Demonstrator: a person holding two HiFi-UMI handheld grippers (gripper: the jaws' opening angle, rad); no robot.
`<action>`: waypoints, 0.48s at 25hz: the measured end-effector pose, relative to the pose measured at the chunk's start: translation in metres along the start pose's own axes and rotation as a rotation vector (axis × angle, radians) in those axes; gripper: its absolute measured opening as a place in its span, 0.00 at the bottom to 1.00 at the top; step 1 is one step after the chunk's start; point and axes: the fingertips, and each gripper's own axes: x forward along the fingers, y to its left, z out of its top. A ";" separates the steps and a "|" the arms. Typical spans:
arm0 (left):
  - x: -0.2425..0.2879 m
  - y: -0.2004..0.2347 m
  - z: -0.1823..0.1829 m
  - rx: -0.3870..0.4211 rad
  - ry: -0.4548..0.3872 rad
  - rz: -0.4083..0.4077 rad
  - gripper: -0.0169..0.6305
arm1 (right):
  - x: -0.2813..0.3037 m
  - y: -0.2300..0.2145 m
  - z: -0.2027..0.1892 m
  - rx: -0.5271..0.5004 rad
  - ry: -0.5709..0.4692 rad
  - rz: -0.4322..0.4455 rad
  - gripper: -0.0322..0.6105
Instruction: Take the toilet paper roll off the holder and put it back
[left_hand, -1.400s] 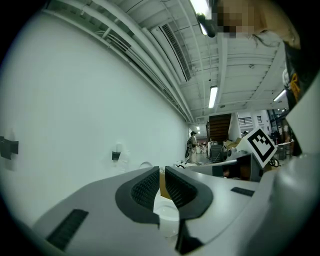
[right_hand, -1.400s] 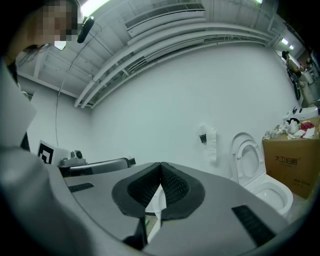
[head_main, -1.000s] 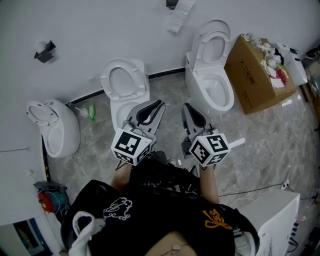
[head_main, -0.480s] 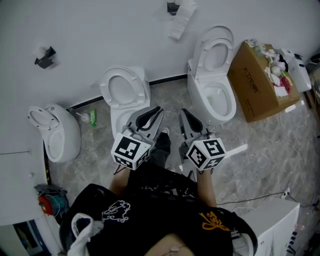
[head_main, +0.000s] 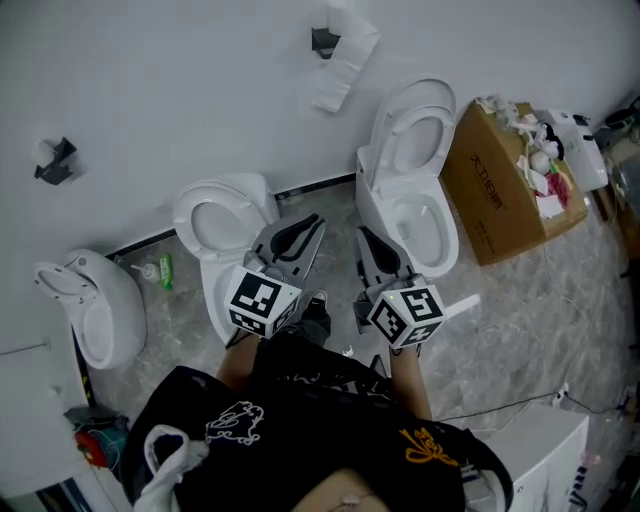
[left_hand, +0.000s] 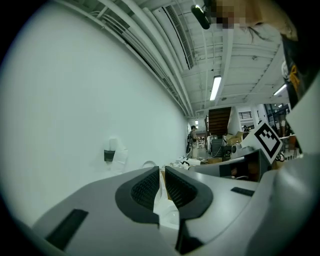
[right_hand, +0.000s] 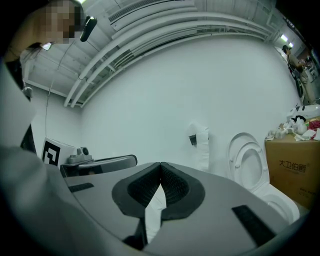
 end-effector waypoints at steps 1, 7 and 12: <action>0.011 0.013 0.003 0.002 -0.005 0.001 0.10 | 0.014 -0.005 0.005 -0.005 -0.004 0.001 0.07; 0.061 0.083 0.008 -0.004 -0.006 0.015 0.10 | 0.093 -0.034 0.025 -0.022 0.007 0.011 0.07; 0.088 0.137 0.002 -0.024 -0.003 0.034 0.10 | 0.151 -0.046 0.024 -0.033 0.047 0.022 0.07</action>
